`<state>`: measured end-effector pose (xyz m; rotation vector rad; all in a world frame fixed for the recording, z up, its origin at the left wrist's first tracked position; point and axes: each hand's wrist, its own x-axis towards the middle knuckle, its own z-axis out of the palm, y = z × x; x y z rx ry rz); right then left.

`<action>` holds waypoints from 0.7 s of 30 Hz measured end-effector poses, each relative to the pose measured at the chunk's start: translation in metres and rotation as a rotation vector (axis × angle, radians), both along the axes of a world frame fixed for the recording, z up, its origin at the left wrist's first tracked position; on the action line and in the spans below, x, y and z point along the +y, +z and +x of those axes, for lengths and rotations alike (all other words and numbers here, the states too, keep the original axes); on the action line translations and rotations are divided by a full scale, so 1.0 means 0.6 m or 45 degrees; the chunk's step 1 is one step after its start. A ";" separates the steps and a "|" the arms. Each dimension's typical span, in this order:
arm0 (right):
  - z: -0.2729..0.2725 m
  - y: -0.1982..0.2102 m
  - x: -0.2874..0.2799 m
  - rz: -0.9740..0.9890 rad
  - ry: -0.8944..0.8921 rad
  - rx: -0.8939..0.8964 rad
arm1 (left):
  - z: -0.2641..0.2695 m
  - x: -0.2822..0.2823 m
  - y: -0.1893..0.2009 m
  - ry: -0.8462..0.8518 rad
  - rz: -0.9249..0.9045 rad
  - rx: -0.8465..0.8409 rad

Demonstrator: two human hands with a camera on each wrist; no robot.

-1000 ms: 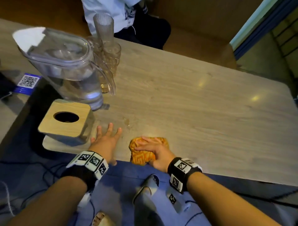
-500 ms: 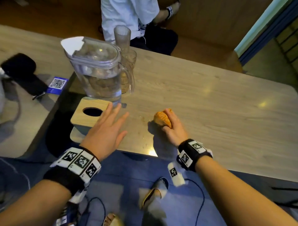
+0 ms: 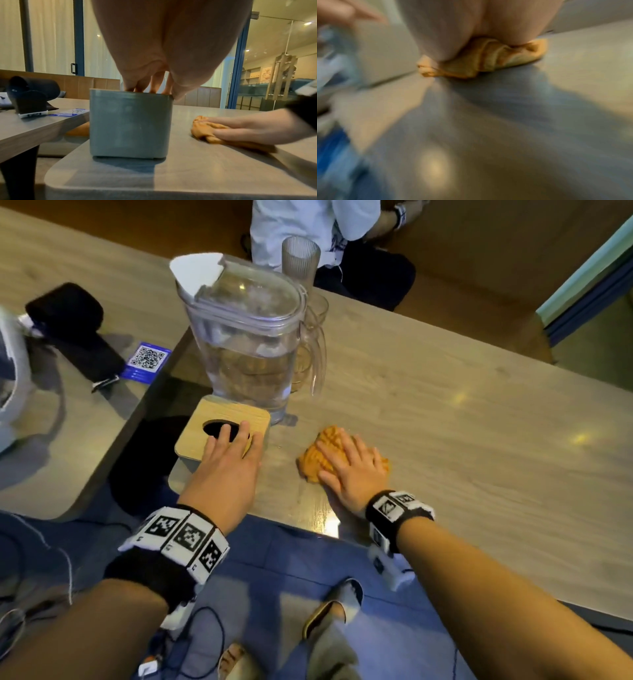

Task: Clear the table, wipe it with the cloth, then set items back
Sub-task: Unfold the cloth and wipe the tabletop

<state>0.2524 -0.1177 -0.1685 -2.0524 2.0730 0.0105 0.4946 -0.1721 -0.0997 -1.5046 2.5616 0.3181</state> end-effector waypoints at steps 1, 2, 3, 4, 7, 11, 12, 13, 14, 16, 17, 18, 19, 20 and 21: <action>0.019 0.002 -0.024 0.031 -0.250 -0.043 | -0.003 -0.003 0.000 0.013 0.004 -0.002; 0.042 0.003 -0.041 0.076 -0.404 -0.070 | -0.005 -0.005 0.002 0.023 0.014 -0.006; 0.064 0.004 -0.046 0.109 -0.456 -0.062 | -0.007 -0.006 0.005 0.028 0.034 -0.015; 0.079 0.004 -0.038 0.106 -0.395 -0.037 | -0.008 -0.006 0.009 0.027 0.048 -0.030; 0.060 0.000 0.029 -0.016 0.285 -0.013 | -0.009 -0.008 0.013 0.018 0.039 -0.052; -0.052 0.000 -0.013 0.040 0.276 0.085 | -0.010 -0.008 0.015 0.021 0.049 -0.069; -0.059 0.003 -0.042 0.074 -0.043 0.055 | -0.011 -0.007 0.015 0.024 0.048 -0.065; -0.055 0.005 -0.070 0.125 -0.333 -0.026 | -0.011 -0.007 0.015 0.029 0.042 -0.062; -0.040 0.006 -0.090 0.156 -0.509 -0.087 | -0.011 -0.007 0.015 0.033 0.035 -0.064; 0.002 0.005 -0.087 0.161 -0.465 -0.065 | -0.012 -0.007 0.019 0.035 0.045 -0.068; 0.022 0.004 -0.062 0.118 -0.279 -0.028 | -0.014 -0.006 0.023 0.037 0.056 -0.075; 0.037 0.003 -0.029 0.057 -0.029 -0.009 | -0.016 -0.005 0.026 0.041 0.062 -0.082; 0.041 -0.001 0.008 0.009 0.241 -0.002 | -0.017 -0.005 0.027 0.047 0.071 -0.078; 0.031 -0.003 0.035 -0.014 0.487 0.004 | -0.017 -0.005 0.029 0.060 0.087 -0.064; 0.006 -0.003 0.040 0.007 0.686 -0.006 | -0.016 -0.005 0.032 0.074 0.112 -0.048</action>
